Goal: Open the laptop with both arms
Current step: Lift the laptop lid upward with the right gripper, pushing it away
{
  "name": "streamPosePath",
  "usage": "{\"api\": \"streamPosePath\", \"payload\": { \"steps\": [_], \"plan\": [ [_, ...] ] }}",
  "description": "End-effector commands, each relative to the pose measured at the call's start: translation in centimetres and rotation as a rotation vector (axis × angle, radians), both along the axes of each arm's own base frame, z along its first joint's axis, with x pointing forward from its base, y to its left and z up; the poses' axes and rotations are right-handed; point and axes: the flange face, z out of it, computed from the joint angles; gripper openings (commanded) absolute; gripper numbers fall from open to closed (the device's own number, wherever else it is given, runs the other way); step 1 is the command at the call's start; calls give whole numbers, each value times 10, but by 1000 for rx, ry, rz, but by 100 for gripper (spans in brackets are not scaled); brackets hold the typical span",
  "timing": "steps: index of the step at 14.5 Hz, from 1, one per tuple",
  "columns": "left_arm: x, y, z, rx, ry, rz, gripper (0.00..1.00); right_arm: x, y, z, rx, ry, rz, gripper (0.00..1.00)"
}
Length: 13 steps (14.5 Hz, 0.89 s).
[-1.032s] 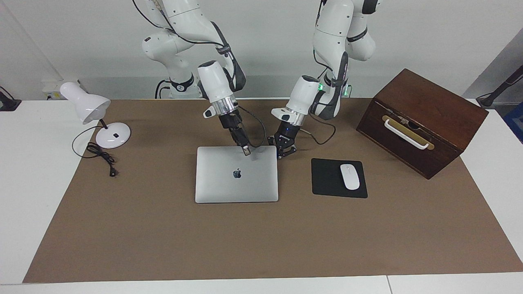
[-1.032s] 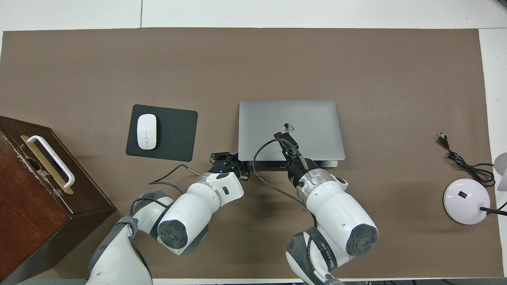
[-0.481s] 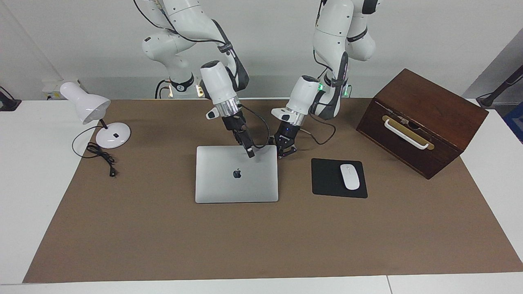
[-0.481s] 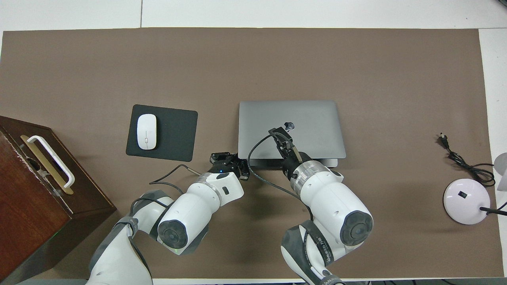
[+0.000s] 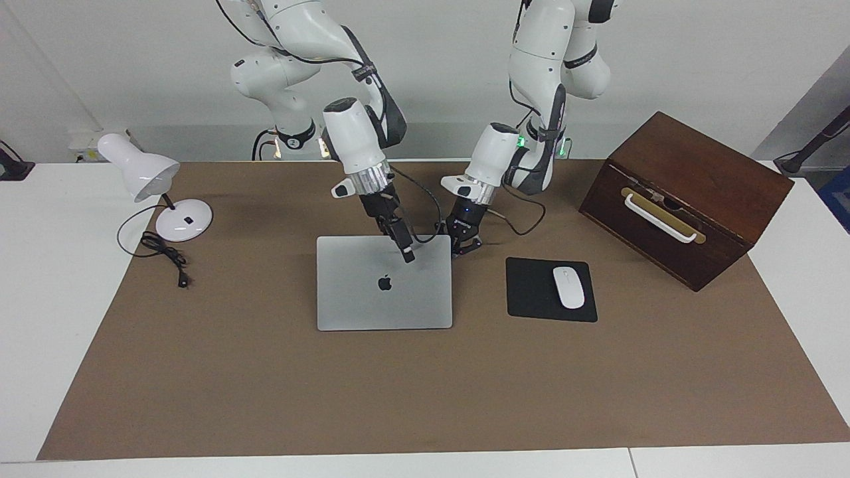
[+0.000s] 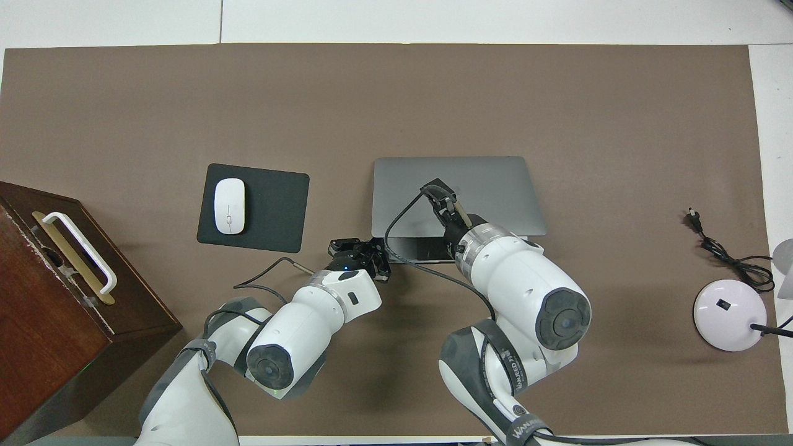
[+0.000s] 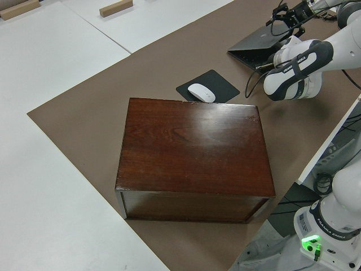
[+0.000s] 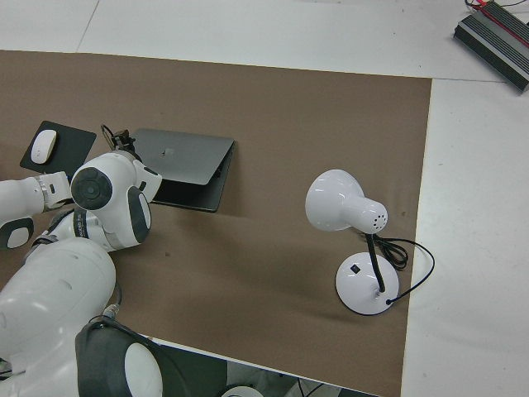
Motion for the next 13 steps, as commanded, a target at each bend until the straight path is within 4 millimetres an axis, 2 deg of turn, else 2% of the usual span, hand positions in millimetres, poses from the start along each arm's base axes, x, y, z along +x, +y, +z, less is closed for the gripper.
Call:
{"api": "streamPosePath", "payload": {
  "steps": [1, 8, 13],
  "plan": [
    [-7, -12, -14, 10, 6, -26, 0, 20, -5, 13, -28, -2, 37, 100],
    [-8, -14, -14, 10, 6, -29, 0, 46, -17, 42, -101, 41, 134, 100],
    [-8, -14, -14, 9, 5, -29, 0, 63, -33, 61, -152, 59, 209, 100]
  ]
}}
